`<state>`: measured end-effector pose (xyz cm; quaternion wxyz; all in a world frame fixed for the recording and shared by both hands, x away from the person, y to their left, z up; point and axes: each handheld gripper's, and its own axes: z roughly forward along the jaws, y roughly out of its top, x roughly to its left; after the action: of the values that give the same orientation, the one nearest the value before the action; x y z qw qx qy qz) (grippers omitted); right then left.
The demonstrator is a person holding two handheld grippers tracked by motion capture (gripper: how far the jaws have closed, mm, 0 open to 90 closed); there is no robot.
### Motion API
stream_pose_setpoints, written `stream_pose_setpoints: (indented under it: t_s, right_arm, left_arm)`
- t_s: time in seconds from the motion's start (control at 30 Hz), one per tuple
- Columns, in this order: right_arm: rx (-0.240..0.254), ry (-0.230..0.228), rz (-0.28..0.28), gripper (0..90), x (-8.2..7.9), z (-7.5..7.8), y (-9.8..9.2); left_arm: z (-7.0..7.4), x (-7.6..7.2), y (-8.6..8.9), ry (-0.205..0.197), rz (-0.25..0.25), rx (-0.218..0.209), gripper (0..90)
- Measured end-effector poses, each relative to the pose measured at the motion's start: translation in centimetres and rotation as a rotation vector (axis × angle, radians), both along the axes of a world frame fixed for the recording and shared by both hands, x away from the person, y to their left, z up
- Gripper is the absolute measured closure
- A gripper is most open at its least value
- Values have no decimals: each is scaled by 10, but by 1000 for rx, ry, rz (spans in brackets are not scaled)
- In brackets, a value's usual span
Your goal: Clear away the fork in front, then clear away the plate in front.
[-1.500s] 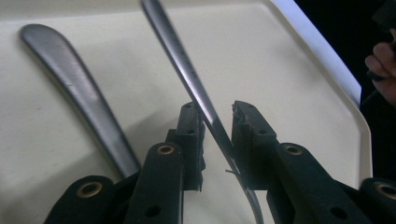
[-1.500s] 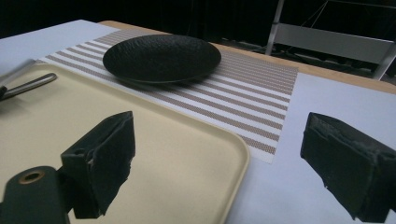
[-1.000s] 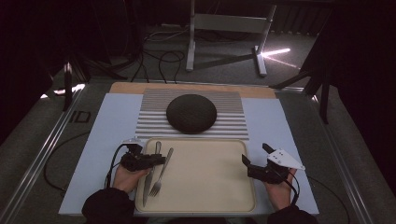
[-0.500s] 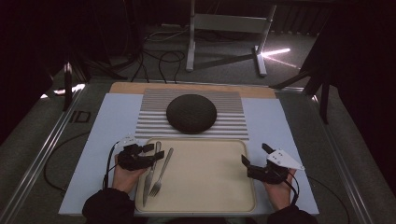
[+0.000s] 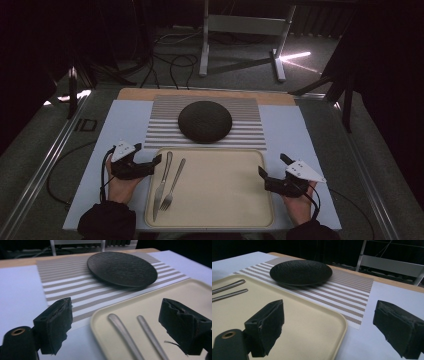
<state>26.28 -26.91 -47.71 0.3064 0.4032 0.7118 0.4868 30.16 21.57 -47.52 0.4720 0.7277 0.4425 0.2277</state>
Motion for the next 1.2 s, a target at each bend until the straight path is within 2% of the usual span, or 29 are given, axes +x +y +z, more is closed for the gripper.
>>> stream_pose_setpoints:
  t_s: [0.17, 0.33, 0.53, 0.6, 0.83, 0.97, 1.2]
  right_arm:
    - [2, 0, 2, 98, 0, 0, 0]
    - [3, -4, 4, 97, 0, 0, -1]
    - [7, -5, -5, 97, 0, 0, -3]
    - [17, -6, -11, 97, 0, 1, -4]
    - [26, -3, -29, 97, 1, 0, -7]
    - [31, -4, -29, 97, 1, 0, -7]
    - [32, -8, -30, 97, 1, 0, -8]
  left_arm:
    - [2, 0, 8, 5, -12, 24, 19]
    - [4, 1, 13, 1, -8, 42, 0]
    - [8, 3, 21, -6, 3, 25, 0]
    - [10, 5, 24, -4, 2, 32, 0]
    - [17, 16, 33, -6, 13, -1, 0]
    - [18, 24, 32, -4, 5, 1, 0]
    - [19, 40, 19, 2, -11, 5, 0]
